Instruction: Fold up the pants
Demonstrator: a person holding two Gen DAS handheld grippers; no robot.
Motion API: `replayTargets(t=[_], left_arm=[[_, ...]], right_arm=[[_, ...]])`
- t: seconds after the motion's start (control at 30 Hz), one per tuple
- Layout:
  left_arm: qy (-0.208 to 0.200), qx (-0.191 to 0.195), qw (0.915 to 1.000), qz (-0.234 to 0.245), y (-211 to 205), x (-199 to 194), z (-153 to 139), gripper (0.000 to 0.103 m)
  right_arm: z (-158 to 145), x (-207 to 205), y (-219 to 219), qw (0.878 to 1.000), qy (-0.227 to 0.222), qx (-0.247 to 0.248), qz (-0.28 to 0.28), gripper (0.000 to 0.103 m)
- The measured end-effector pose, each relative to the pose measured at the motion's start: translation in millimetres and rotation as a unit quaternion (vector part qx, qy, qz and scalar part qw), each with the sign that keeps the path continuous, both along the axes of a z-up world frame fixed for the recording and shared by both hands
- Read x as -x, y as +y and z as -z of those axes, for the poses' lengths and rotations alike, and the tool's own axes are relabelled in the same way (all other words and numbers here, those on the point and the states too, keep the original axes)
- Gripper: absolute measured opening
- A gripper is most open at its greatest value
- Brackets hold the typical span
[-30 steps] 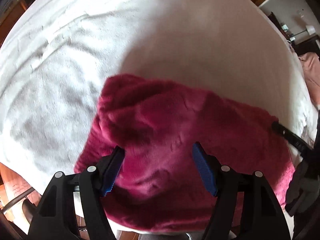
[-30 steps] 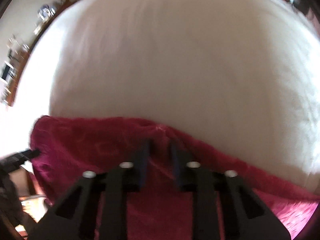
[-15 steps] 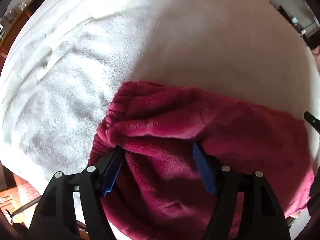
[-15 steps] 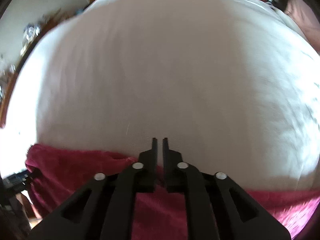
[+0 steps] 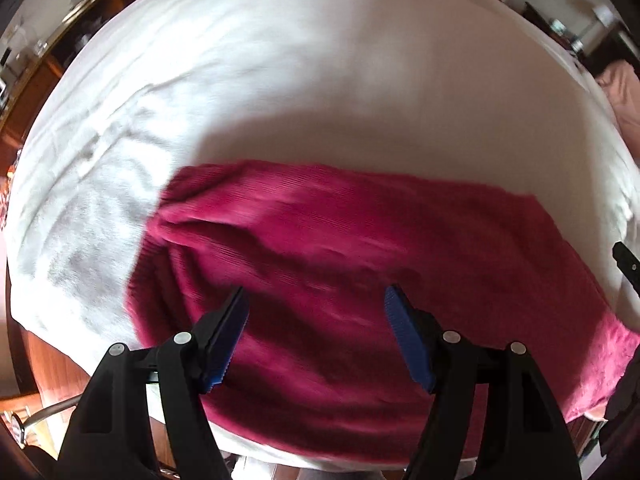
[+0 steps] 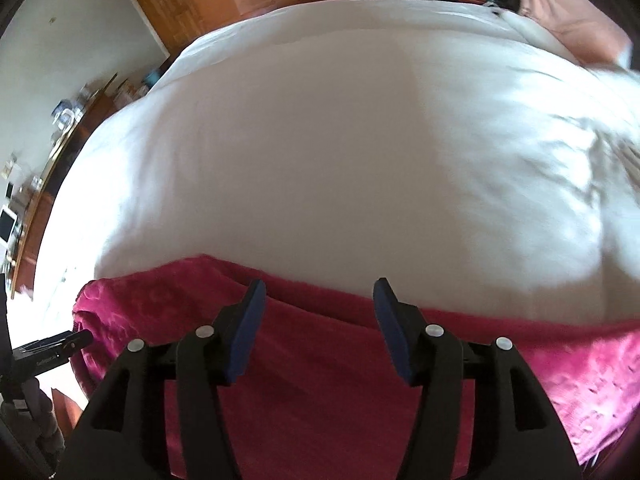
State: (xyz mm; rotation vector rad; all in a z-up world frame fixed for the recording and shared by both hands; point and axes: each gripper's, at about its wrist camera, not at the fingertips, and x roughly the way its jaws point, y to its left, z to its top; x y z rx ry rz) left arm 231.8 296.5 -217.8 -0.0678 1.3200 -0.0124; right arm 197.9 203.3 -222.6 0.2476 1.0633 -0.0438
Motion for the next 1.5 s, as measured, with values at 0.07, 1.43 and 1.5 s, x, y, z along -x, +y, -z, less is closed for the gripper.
replayTargets(t=[0.07,1.43,1.5], left_arm=[[-0.001,-0.001,0.9999,0.014,-23,7,-3,0.070],[0.008,-0.035,0.9752,0.218,-385,106,21,0.071],[0.009,-0.036,0.9755,0.217,-382,107,14,0.071]], right_arm=[[-6,31,-40,1.000,-0.002,-0.003,0.023,0.058],[32,303,-448,0.979,0.052,-0.086,0.178,0.074],[36,302,-453,0.978,0.057,-0.097,0.178,0.073]])
